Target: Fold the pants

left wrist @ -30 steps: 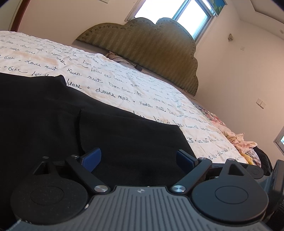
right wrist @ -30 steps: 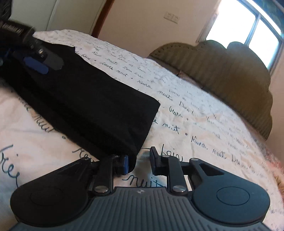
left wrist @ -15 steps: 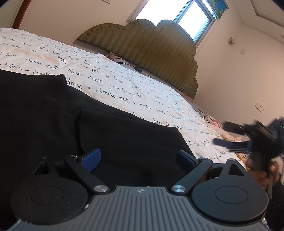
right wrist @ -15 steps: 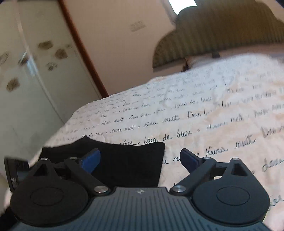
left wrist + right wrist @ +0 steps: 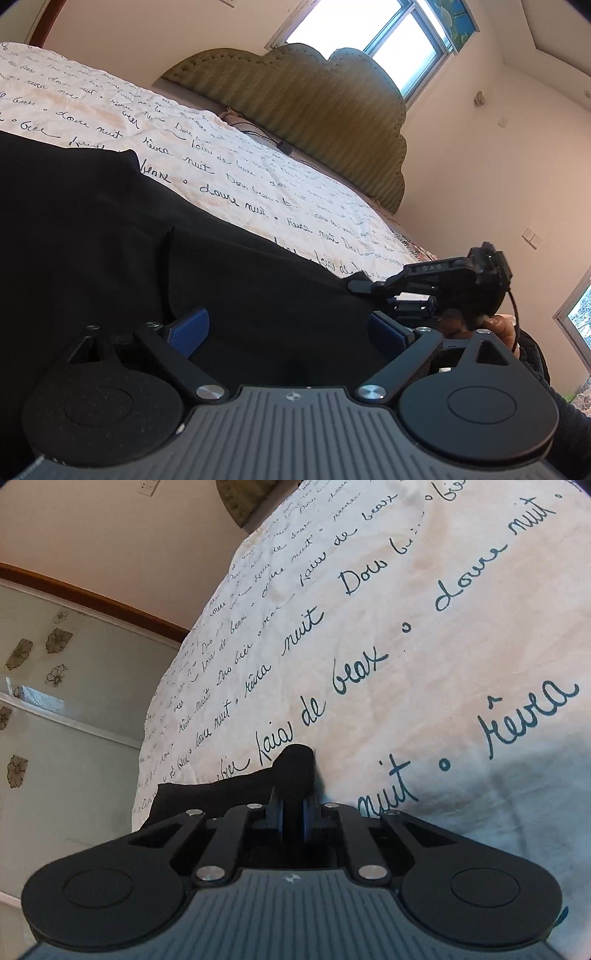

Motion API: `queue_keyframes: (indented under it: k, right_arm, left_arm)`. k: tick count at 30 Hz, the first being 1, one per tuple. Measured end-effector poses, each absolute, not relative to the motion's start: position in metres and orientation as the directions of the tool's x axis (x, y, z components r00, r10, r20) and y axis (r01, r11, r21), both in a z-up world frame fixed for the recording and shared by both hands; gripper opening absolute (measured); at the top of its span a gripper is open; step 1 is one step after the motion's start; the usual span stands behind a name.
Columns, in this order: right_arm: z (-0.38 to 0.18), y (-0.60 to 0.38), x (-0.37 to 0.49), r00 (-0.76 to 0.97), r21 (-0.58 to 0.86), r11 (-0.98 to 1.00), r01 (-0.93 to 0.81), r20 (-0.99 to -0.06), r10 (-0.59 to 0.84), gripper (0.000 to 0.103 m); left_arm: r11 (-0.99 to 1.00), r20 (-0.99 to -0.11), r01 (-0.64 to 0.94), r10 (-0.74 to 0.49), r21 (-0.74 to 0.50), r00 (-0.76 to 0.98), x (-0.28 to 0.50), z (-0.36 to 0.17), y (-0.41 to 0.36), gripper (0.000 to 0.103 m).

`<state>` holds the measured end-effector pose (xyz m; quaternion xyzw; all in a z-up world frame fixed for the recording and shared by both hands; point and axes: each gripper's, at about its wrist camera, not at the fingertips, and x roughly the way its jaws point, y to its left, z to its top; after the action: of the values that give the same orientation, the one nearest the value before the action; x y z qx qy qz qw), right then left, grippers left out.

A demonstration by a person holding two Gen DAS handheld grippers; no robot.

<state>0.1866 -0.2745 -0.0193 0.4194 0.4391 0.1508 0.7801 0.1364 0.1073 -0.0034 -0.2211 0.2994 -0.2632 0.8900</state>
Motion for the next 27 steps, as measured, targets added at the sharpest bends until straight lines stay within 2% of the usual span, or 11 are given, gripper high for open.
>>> queue_keyframes:
  k: [3, 5, 6, 9, 11, 14, 17, 20, 23, 26, 27]
  right_arm:
    - [-0.010, -0.277, 0.183, 0.605, 0.776, 0.627, 0.071, -0.533, 0.591, 0.009]
    - [-0.034, -0.282, 0.190, 0.578, 0.790, 0.601, 0.121, -0.548, 0.604, 0.009]
    - [-0.043, -0.288, 0.189, 0.590, 0.827, 0.550, 0.117, -0.504, 0.631, 0.007]
    - [-0.044, -0.290, 0.185, 0.596, 0.840, 0.533, 0.103, -0.481, 0.643, 0.007]
    - [-0.039, -0.292, 0.181, 0.602, 0.844, 0.525, 0.109, -0.476, 0.641, 0.011]
    - [-0.012, -0.293, 0.166, 0.677, 0.790, 0.601, 0.117, -0.507, 0.534, 0.021]
    - [0.024, -0.276, 0.148, 0.727, 0.685, 0.726, 0.057, -0.527, 0.441, 0.021]
    - [0.045, -0.241, 0.135, 0.707, 0.594, 0.803, -0.052, -0.546, 0.450, 0.021]
    - [0.040, -0.205, 0.134, 0.646, 0.549, 0.828, -0.116, -0.592, 0.482, 0.021]
    - [0.012, -0.187, 0.129, 0.572, 0.532, 0.838, -0.116, -0.654, 0.495, 0.021]
    - [0.004, -0.187, 0.123, 0.604, 0.538, 0.832, -0.136, -0.620, 0.501, 0.021]
  left_arm:
    - [0.760, -0.413, 0.341, -0.606, -0.553, 0.680, 0.136, -0.004, 0.107, 0.095]
    - [0.759, -0.412, 0.344, -0.608, -0.554, 0.679, 0.137, -0.004, 0.106, 0.095]
    - [0.757, -0.412, 0.343, -0.609, -0.556, 0.678, 0.138, -0.005, 0.107, 0.095]
    - [0.756, -0.411, 0.342, -0.610, -0.557, 0.678, 0.138, -0.005, 0.107, 0.095]
    - [0.758, -0.412, 0.342, -0.608, -0.556, 0.678, 0.139, -0.005, 0.107, 0.095]
    - [0.760, -0.414, 0.342, -0.606, -0.553, 0.679, 0.139, -0.004, 0.107, 0.095]
    - [0.762, -0.415, 0.342, -0.605, -0.549, 0.680, 0.139, -0.004, 0.106, 0.095]
    - [0.764, -0.416, 0.343, -0.603, -0.547, 0.681, 0.138, -0.004, 0.106, 0.095]
    - [0.767, -0.418, 0.343, -0.600, -0.542, 0.682, 0.138, -0.004, 0.106, 0.095]
    - [0.771, -0.421, 0.341, -0.596, -0.537, 0.684, 0.137, -0.003, 0.105, 0.095]
    - [0.772, -0.421, 0.340, -0.595, -0.537, 0.685, 0.137, -0.003, 0.105, 0.095]
